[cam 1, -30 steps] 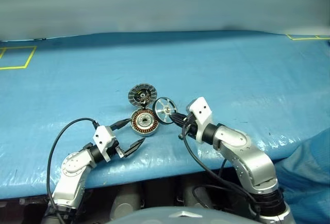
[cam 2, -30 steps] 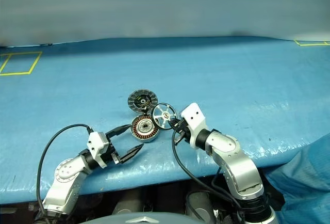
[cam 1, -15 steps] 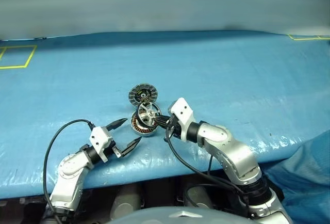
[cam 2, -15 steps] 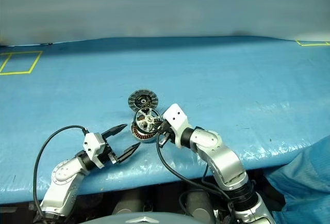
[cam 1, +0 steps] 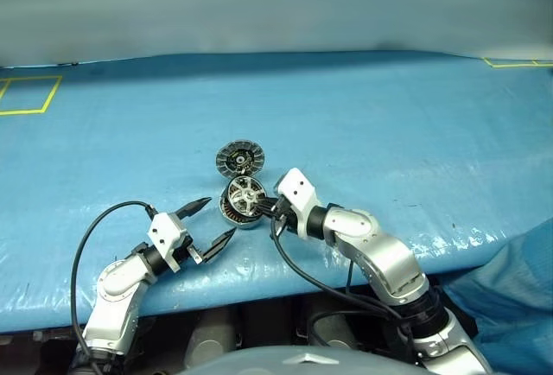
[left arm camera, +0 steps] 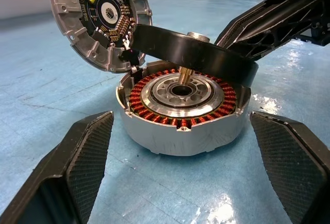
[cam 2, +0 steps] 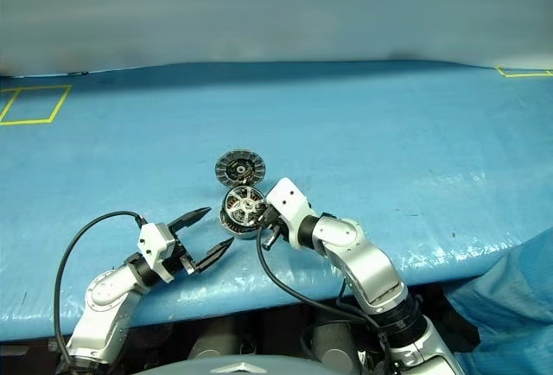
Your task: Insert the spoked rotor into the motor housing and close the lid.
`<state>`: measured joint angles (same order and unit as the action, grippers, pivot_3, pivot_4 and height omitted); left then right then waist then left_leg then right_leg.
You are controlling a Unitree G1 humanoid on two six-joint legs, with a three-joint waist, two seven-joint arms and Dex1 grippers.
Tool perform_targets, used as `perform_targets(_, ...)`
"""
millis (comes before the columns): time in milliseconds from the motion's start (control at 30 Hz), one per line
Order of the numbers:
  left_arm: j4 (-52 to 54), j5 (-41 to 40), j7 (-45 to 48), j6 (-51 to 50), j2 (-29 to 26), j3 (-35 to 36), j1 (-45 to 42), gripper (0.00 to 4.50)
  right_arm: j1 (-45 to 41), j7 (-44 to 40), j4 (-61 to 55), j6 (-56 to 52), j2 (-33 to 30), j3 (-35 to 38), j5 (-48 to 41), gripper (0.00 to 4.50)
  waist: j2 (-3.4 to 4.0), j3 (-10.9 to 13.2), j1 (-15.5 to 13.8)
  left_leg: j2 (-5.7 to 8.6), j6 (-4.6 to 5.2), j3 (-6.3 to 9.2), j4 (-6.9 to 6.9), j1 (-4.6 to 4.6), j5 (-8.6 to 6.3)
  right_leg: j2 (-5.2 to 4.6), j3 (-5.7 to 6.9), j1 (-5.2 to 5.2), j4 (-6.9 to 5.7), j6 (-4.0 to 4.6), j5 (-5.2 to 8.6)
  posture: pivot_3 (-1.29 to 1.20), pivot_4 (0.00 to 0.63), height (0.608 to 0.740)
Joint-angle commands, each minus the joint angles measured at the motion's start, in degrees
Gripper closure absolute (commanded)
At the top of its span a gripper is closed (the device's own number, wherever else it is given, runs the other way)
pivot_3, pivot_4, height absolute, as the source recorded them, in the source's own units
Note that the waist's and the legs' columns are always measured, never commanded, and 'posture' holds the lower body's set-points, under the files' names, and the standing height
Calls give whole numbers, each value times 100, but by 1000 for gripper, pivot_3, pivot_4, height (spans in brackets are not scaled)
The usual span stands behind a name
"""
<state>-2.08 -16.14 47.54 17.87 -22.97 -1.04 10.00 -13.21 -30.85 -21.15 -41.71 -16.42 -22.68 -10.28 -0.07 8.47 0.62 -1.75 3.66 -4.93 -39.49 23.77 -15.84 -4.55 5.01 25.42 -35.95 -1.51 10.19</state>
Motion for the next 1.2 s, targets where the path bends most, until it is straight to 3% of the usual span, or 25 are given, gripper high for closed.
perform_targets(33,1,9,-23,134,0,55,4,0,-118,14,-97,168,-38,-72,120,4463,0,0,0,0,0,0,0,0,0,0,0,0,0,0,0,0,150,740)
perform_targets(333,-72,20,-43,206,13,71,19,0,-223,-18,-104,255,-160,-241,362,4463,0,0,-2,0,0,0,-1,0,0,0,1,0,0,0,0,0,150,740)
perform_targets(533,-107,21,-63,250,26,78,29,0,-239,-54,-139,329,-202,-270,433,2729,0,0,-1,0,0,0,-1,0,0,0,1,0,0,0,0,0,150,740)
perform_targets(833,-122,9,-90,307,20,89,71,0,-220,-128,-349,389,-98,-121,251,2729,0,0,0,0,0,0,-1,0,0,0,1,0,0,0,0,0,150,740)
perform_targets(1033,-110,10,-133,322,15,97,66,0,-246,-91,61,506,348,168,-51,2729,-1,-1,1,-1,0,1,-1,-2,0,1,2,0,-1,0,0,0,150,740)
perform_targets(1133,-123,24,-146,331,22,85,58,0,-328,-60,422,609,468,134,37,3293,-1,-1,3,-1,0,0,-1,-4,0,1,1,0,0,0,0,0,150,740)
perform_targets(1200,-129,20,-148,342,33,85,65,0,-362,-64,538,634,502,86,69,3939,-1,-1,-1,0,0,0,-1,-3,0,0,1,0,-1,0,-1,0,150,740)
